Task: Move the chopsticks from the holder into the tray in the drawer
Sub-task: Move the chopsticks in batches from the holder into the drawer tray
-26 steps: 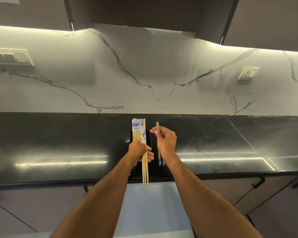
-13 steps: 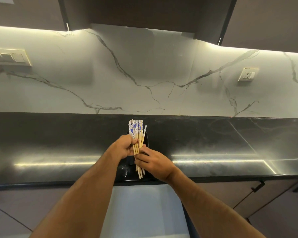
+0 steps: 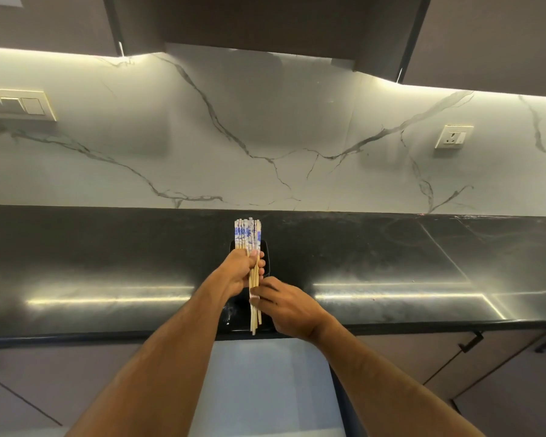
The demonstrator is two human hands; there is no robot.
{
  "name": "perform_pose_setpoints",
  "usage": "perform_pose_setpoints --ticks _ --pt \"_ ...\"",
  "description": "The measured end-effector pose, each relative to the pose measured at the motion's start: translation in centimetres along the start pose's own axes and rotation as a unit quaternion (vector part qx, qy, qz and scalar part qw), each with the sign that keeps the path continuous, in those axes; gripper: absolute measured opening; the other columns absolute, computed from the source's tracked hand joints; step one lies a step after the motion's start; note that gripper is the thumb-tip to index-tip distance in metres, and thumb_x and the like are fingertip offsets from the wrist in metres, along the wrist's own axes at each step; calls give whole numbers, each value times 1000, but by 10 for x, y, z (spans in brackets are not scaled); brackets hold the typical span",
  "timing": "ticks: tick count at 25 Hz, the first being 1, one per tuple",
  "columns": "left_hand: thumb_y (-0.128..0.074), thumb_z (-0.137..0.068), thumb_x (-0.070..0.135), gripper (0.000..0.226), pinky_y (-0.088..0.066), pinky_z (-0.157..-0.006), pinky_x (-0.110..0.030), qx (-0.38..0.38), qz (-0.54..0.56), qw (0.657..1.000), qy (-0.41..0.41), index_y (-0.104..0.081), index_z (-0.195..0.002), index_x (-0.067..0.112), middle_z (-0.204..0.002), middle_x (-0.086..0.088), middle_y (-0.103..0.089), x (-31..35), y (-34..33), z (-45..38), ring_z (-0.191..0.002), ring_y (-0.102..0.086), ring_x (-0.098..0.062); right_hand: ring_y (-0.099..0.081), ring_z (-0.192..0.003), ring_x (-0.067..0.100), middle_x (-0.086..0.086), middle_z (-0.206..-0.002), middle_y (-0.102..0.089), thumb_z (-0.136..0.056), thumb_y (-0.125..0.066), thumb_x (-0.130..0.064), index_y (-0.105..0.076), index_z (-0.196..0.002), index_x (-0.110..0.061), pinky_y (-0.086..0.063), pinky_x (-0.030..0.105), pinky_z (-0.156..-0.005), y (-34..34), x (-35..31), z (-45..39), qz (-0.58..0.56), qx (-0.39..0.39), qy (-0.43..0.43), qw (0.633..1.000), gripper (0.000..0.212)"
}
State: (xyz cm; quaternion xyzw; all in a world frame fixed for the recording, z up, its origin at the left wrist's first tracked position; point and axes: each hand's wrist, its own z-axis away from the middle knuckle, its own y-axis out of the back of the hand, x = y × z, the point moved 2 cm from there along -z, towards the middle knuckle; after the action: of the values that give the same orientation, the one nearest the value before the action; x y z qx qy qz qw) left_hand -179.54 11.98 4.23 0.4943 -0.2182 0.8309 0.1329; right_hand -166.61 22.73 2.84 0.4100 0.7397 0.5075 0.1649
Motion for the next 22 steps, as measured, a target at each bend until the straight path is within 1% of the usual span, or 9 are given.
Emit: perform_pose_setpoints --ticks 2,3,5,7,8,12,17,19,22 --pt "-42 -107 20 25 -56 -73 -35 -28 -116 993 -20 -63 -107 6 -78 -4 -66 -7 0 4 -69 -61 -16 -57 -106 20 9 -115 -66 -96 -56 -8 -65 -120 -7 -52 36 -94 12 9 -5 -86 126 -122 981 26" --pt "-43 -107 19 24 -57 -74 -35 -62 -167 984 -22 -63 -108 5 -80 -6 -67 -11 0 7 -72 -63 -17 -59 -104 17 6 -113 -66 -98 -55 -12 -65 -120 -8 -52 37 -92 20 19 -9 -134 186 -221 948 25" --pt "-46 -106 19 20 -58 -77 -33 -136 -253 958 -14 -62 -108 7 -85 -6 -67 -19 1 15 -76 -66 -17 -62 -108 18 7 -118 -66 -104 -50 -31 -64 -125 -9 -52 45 -96 37 44 -17 -279 249 -425 824 34" --pt "-49 -105 17 16 -59 -79 -34 -180 -325 928 -1 -62 -107 8 -89 -7 -67 -23 -1 22 -80 -67 -18 -57 -125 21 9 -137 -61 -106 -31 -51 -56 -137 -7 -42 53 -110 44 69 -22 -455 210 -509 700 60" --pt "-50 -105 16 15 -59 -82 -35 -195 -353 915 4 -62 -107 8 -90 -8 -66 -24 -4 25 -82 -68 -19 -50 -134 20 9 -147 -54 -104 -21 -59 -51 -144 -7 -34 53 -117 43 76 -21 -506 167 -520 667 72" --pt "-50 -105 14 15 -59 -90 -39 -219 -403 889 25 -63 -105 7 -93 -9 -67 -24 -16 33 -89 -69 -21 -45 -140 17 7 -150 -52 -95 -2 -72 -47 -148 -11 -17 41 -117 20 63 -15 -529 -19 -507 680 93" --pt "-50 -105 14 14 -58 -87 -35 -186 -454 871 35 -62 -106 7 -92 -9 -66 -31 -11 34 -87 -67 -20 -57 -127 18 5 -138 -62 -99 -17 -68 -55 -142 -12 -32 32 -105 2 52 -10 -513 -58 -506 691 80" --pt "-50 -105 12 11 -56 -84 -35 -169 -494 853 11 -60 -102 9 -87 -7 -64 -32 -9 33 -81 -65 -19 -64 -106 8 -4 -115 -70 -103 -37 -56 -67 -124 -22 -47 34 -96 10 52 -3 -451 -64 -456 765 50" --pt "-46 -105 11 16 -54 -72 -31 -147 -548 823 -15 -57 -93 11 -80 -7 -60 -34 -11 30 -68 -59 -17 -64 -90 11 -4 -100 -70 -99 -60 -33 -67 -107 -25 -53 35 -85 15 42 0 -233 -239 -303 892 14"
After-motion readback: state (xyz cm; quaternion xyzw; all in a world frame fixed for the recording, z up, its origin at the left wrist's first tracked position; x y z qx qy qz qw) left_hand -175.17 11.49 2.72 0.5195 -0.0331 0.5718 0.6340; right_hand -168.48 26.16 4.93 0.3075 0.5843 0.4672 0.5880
